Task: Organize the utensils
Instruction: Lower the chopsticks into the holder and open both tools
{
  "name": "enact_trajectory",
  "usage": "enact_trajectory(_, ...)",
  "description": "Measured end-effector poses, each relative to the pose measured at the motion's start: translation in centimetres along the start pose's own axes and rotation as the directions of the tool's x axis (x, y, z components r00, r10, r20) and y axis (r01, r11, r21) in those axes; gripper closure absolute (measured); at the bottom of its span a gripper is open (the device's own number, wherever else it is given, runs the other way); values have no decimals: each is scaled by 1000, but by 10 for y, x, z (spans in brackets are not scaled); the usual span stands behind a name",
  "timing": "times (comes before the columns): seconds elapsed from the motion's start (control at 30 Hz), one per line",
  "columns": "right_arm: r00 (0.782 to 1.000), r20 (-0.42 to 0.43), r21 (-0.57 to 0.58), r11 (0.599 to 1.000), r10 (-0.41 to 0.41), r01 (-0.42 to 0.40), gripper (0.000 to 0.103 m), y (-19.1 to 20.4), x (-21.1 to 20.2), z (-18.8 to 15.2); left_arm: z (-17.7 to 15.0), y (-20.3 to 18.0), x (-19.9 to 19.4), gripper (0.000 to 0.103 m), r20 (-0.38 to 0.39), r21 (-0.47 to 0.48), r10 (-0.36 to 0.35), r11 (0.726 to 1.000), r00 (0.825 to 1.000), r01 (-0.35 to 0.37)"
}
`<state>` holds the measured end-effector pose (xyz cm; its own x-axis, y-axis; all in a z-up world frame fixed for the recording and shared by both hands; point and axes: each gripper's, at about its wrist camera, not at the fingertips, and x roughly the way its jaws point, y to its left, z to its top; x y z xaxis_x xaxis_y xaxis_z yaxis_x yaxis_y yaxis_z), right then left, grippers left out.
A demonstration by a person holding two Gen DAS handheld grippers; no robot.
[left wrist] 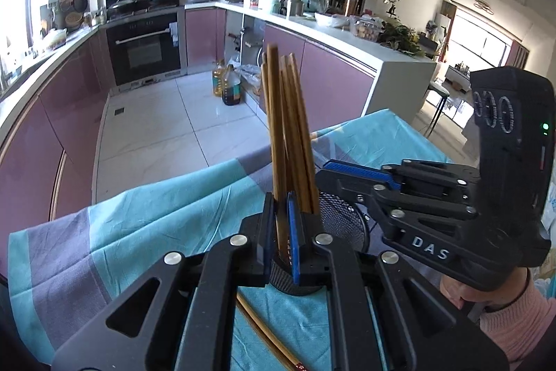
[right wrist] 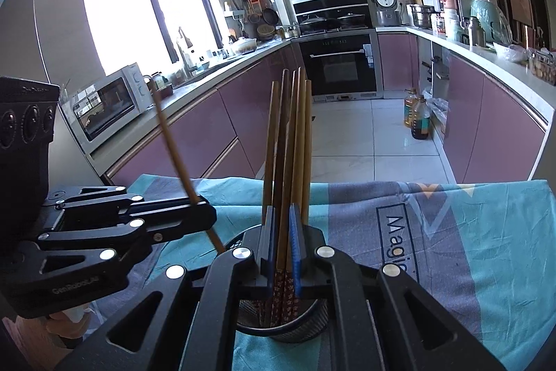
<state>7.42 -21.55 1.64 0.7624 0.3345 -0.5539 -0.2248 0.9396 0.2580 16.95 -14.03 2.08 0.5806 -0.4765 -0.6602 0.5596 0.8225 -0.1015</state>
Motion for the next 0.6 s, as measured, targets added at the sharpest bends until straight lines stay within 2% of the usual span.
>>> enact_trajectory(0.07,1000,-1,4,1000,3,-2,95,-1,0,-1,-2,2,3,88,1,-3,0,1000,1000,0)
enact_trajectory(0.27,1000,4,4,1000,12,-12,93,-1,-3,-4,-11,8,0,86,29,-22,7,1000,1000,-7)
enact_trajectory(0.47,999,20,-6,999,38,-38,87,4,-15,-9,-28,16,-23,77,86,-36,47,998,995,-44)
enact_trajectory(0.6,998,29,-43,997,63,-62,77,16,-27,-16,-45,20,-44,68,135,-42,84,996,987,-79)
